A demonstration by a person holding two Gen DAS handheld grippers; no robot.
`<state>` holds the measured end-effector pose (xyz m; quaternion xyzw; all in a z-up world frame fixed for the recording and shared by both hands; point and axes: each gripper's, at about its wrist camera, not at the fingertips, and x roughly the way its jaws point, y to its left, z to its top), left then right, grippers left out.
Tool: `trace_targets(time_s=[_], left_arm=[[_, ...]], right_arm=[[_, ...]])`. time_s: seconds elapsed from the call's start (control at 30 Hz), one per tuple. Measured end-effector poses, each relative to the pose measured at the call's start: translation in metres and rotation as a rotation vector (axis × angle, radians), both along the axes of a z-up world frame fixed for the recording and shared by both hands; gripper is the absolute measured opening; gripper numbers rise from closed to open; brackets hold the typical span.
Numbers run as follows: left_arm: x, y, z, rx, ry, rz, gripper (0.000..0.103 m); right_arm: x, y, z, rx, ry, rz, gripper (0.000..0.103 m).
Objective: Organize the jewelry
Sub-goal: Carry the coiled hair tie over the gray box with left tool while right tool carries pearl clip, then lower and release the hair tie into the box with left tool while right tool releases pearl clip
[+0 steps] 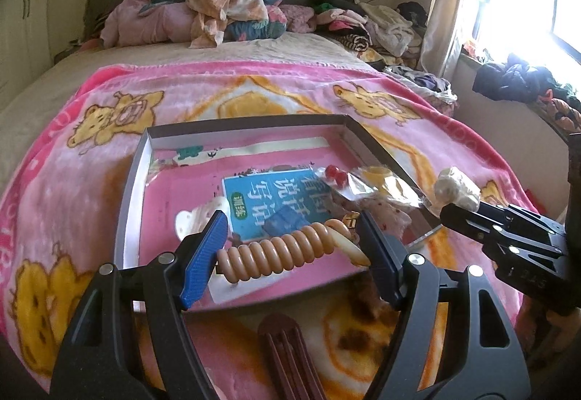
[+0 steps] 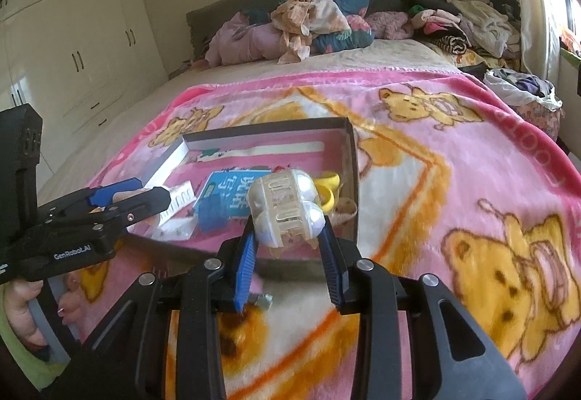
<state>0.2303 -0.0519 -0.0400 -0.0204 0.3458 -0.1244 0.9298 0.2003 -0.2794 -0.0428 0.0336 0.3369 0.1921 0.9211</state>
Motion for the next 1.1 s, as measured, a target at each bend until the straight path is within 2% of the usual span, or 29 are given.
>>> trace_targets(time_s=[0.47,0.73,1.1], left_arm=[[0.049,0.006,-0.008,0.032,0.037,0.022,0.063],[0.078,0.011,-0.016,0.047,0.081,0.030,0.063],[0.095,0.013,-0.032,0.048,0.127,0.030,0.064]], right_arm=[[0.027,0.018,-0.008,-0.008,0.017,0.027,0.032],[0.031,0.038,-0.019,-0.016,0.045,0.084,0.032],[0.030,0.064,-0.034,-0.034,0.094,0.156,0.032]])
